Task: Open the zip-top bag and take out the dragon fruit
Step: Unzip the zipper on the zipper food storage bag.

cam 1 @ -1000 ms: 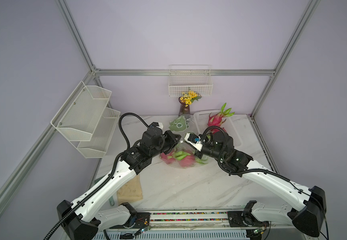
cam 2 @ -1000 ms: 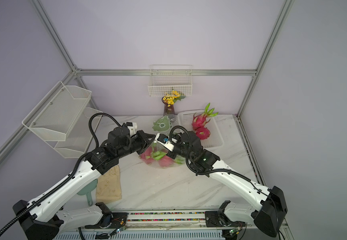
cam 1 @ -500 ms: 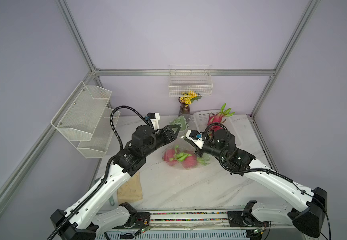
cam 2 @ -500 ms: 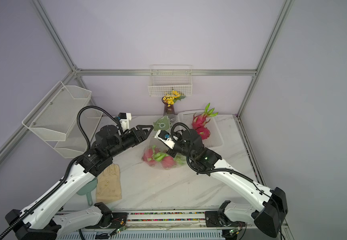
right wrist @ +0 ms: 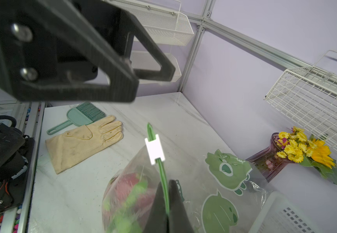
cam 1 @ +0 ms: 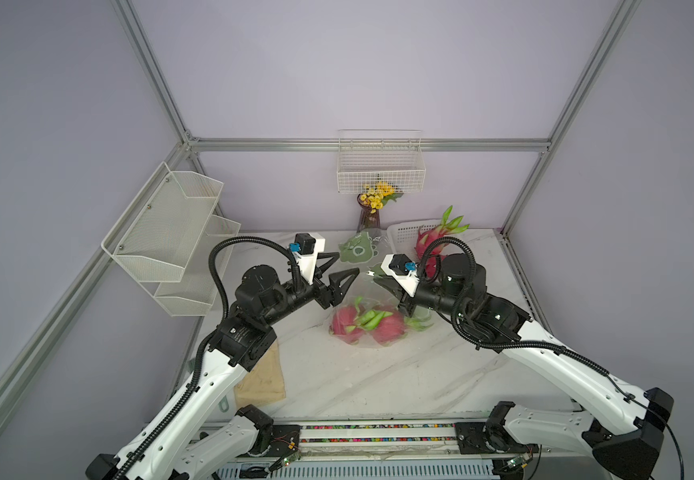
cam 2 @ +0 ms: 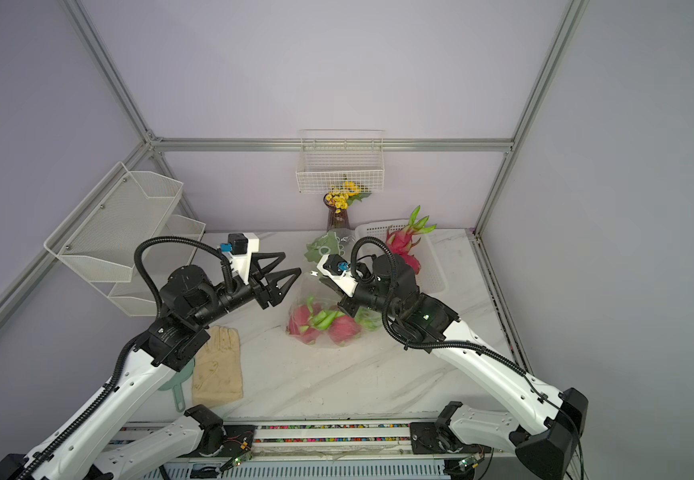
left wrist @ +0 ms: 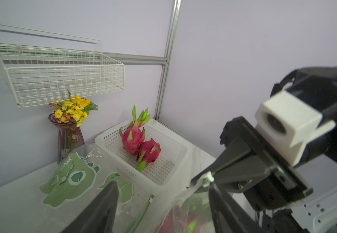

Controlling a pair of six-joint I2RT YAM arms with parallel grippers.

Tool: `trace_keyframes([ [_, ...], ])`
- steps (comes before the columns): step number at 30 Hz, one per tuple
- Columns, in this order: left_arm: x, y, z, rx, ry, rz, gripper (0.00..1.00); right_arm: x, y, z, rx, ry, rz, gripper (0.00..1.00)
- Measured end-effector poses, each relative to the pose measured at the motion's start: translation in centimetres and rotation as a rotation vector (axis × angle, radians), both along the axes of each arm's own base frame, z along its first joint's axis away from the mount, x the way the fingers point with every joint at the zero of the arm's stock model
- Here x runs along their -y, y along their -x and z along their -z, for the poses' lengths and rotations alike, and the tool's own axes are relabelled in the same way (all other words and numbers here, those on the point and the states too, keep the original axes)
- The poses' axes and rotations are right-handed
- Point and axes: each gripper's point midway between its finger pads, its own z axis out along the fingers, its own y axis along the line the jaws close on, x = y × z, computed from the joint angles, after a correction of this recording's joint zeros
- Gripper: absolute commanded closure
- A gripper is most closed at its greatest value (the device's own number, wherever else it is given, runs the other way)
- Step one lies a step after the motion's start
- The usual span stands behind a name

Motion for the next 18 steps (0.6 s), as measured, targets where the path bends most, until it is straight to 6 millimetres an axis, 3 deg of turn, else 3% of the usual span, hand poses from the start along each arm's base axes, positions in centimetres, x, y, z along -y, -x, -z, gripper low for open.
trace_keyframes([
  [4,1.2,0.9,1.9,0.049,-0.075,0.102,0.26,0.2,0.7,-0.4,-0.022,-0.004,-0.015,1.00],
  [11,2.8,1.8,1.7,0.161,-0.147,0.232,0.31,0.5,1.7,0.3,-0.068,0.016,-0.040,1.00],
  [18,3.9,1.4,2.1,0.197,-0.200,0.290,0.52,0.4,2.3,0.8,-0.089,0.027,-0.067,1.00],
])
